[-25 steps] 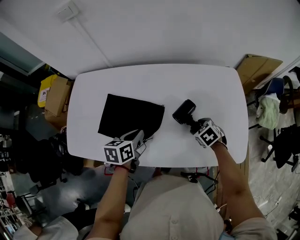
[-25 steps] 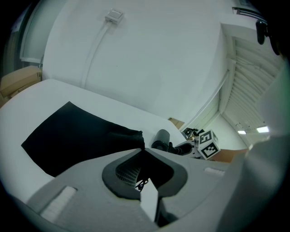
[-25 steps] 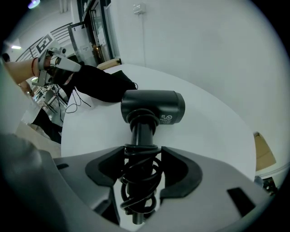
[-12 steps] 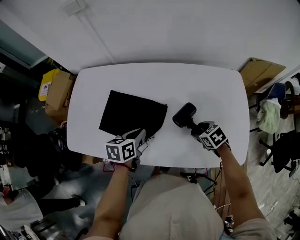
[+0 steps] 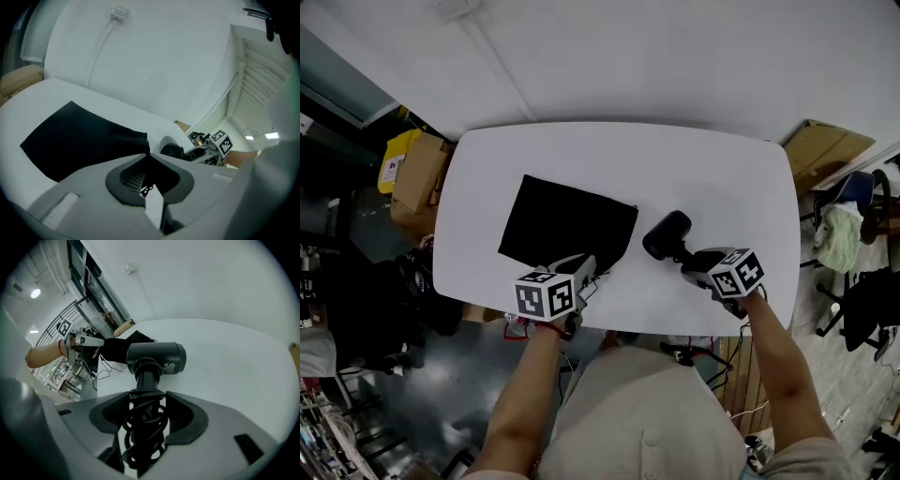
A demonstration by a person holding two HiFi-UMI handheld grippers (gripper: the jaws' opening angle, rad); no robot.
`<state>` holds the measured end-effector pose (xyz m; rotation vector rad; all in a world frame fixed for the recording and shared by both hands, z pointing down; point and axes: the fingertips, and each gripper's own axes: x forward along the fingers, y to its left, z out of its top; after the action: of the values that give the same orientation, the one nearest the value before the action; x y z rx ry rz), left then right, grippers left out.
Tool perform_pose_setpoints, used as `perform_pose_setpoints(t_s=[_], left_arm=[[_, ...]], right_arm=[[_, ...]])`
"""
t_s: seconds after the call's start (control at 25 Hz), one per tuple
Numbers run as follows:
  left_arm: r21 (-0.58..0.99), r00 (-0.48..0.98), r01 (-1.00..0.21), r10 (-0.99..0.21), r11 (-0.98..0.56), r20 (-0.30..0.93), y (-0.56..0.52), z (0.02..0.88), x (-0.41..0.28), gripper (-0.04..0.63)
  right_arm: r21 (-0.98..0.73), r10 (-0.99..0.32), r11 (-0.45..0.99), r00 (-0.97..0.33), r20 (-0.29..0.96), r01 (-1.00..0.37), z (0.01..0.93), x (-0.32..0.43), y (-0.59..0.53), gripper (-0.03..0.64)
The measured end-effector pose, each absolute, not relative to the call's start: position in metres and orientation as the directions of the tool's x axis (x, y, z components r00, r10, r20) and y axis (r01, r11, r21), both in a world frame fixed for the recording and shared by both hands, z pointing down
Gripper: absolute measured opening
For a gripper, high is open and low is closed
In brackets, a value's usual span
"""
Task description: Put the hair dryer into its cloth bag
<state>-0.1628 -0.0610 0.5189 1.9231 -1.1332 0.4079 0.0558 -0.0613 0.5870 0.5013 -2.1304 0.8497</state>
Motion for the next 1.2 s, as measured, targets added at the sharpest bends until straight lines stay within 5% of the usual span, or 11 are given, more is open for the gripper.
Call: perform_pose_setpoints(t_s=[0.44,1.2], left_arm=[[0.497,0.535,-0.835,-0.556,-0.234,0.637,-0.056,0.519,-0.156,0.028],[0.46,0.598,-0.801,-0.52,-0.382,0.609,-0.046,0.498,-0.135,0.028]], right_arm=[[-0.469,-0.061,0.711,-0.71,0.701,-0.524,0.562,0.009,-0.052,0.249],[-0.583,0.174,0.714,-0.707,0.685,-0.389,0.567,-0.052,-0.024,0.249]])
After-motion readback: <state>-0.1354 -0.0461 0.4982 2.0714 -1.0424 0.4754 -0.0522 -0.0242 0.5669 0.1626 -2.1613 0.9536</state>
